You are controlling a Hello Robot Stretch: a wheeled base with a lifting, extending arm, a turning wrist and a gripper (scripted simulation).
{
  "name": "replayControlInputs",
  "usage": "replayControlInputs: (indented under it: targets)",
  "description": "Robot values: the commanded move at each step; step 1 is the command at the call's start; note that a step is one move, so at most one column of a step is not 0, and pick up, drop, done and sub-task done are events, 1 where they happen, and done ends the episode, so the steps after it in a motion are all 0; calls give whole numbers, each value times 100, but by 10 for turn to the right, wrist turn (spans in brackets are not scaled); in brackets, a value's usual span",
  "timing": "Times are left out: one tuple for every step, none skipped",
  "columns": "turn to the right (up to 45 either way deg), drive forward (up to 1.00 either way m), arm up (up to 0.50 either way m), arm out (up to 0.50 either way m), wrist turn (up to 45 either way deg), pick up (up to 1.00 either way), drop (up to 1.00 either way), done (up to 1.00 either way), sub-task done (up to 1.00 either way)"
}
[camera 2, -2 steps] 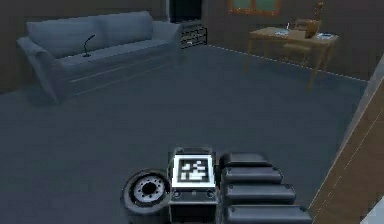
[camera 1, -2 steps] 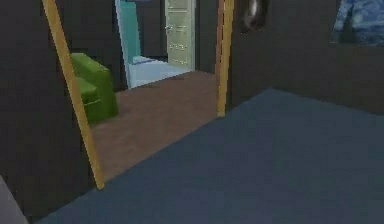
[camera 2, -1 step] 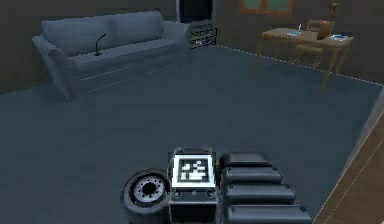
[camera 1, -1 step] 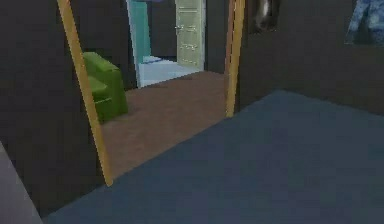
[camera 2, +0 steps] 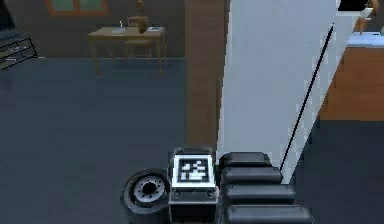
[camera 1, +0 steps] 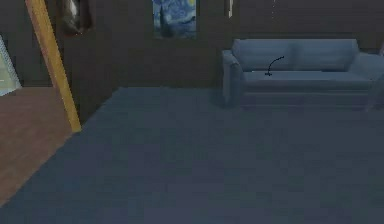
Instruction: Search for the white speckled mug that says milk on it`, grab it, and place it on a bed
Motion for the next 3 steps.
replayControlInputs:
  targets:
    - [390,0,0,0,0,0,0,0,0]
    - [0,35,0,0,0,0,0,0,0]
    - [-450,0,0,0,0,0,0,0,0]
